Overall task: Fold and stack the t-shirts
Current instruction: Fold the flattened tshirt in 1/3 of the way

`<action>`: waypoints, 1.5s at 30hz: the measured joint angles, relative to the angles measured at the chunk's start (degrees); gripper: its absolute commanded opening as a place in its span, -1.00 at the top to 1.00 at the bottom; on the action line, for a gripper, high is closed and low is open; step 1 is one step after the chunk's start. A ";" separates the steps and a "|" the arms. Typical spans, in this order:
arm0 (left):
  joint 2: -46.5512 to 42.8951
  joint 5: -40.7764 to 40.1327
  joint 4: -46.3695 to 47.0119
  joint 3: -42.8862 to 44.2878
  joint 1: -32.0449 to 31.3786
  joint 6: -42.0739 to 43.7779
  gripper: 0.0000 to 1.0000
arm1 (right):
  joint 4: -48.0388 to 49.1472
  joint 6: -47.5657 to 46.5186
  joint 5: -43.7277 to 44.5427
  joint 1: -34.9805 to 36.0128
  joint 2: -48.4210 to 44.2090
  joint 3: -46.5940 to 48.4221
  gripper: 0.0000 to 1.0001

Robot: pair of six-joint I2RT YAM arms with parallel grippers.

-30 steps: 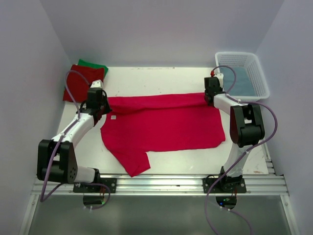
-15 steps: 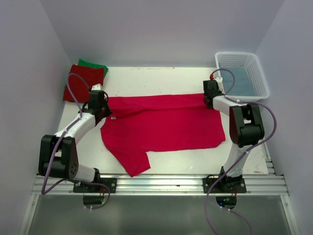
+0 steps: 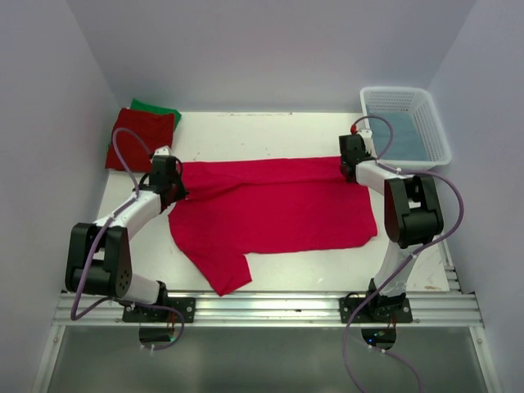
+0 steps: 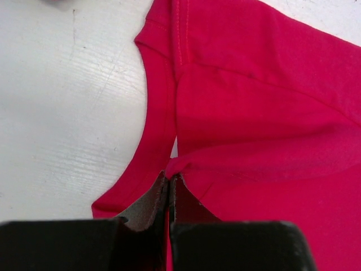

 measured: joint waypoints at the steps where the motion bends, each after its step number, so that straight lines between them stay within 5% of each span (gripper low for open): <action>1: 0.00 0.02 0.11 -0.17 0.00 -0.17 1.00 | -0.15 0.04 0.00 0.07 -0.28 -0.04 1.00; 10: 0.00 0.44 0.37 -2.73 0.00 -1.27 1.00 | -0.83 0.24 0.04 0.57 -1.55 -0.35 0.99; 11: 0.00 0.42 0.37 -2.78 0.00 -1.38 1.00 | -0.90 0.24 0.07 0.59 -1.60 -0.35 0.74; 12: 0.00 0.42 0.37 -2.78 0.00 -1.57 0.74 | -1.07 0.59 0.07 0.63 -1.66 -0.35 0.15; 13: -0.02 0.37 0.26 -2.78 0.00 -1.62 0.40 | -1.42 1.05 0.11 0.68 -1.77 -0.35 -0.19; 14: -0.07 0.11 0.04 -2.78 0.00 -1.90 -0.35 | -2.01 1.27 0.24 0.68 -1.99 -0.33 -0.53; 15: -0.15 -0.28 -0.35 -2.78 -0.02 -1.97 -0.59 | -2.69 1.60 0.33 0.70 -2.27 -0.33 -0.97; 17: -1.27 -1.44 -1.79 -2.75 0.02 -3.21 -1.00 | -4.44 1.68 0.39 0.81 -3.78 -0.35 -0.98; 20: -7.85 -2.91 -3.06 -2.89 0.02 -4.39 -1.00 | -6.23 1.60 -0.11 1.62 -8.79 -0.37 -0.98; 25: -22.29 1.62 2.08 -2.34 0.04 -2.49 -0.83 | -6.25 1.33 -4.66 5.38 -20.59 -0.28 -0.92; 28: -17.11 7.80 1.18 5.05 -0.83 1.60 0.19 | -6.25 1.31 -8.33 8.61 -24.24 0.13 -0.54; 29: -13.14 9.44 0.85 8.33 -1.70 3.34 0.96 | -6.36 1.20 -9.66 9.64 -24.68 0.13 -0.24; 30: -8.90 10.69 0.72 11.06 -3.04 5.27 1.00 | -6.67 1.16 -11.37 10.60 -24.72 0.13 0.65; 31: -4.98 11.47 0.20 12.81 -4.46 7.78 1.00 | -6.97 1.31 -12.90 11.30 -24.72 0.11 1.00; 36: 8.76 16.17 -7.76 14.40 -12.37 17.31 1.00 | -9.44 2.78 -20.33 14.01 -24.92 -1.25 1.00; 45: 18.36 18.03 -15.63 24.06 -19.08 25.03 1.00 | -11.76 3.63 -22.64 15.74 -28.30 -5.09 1.00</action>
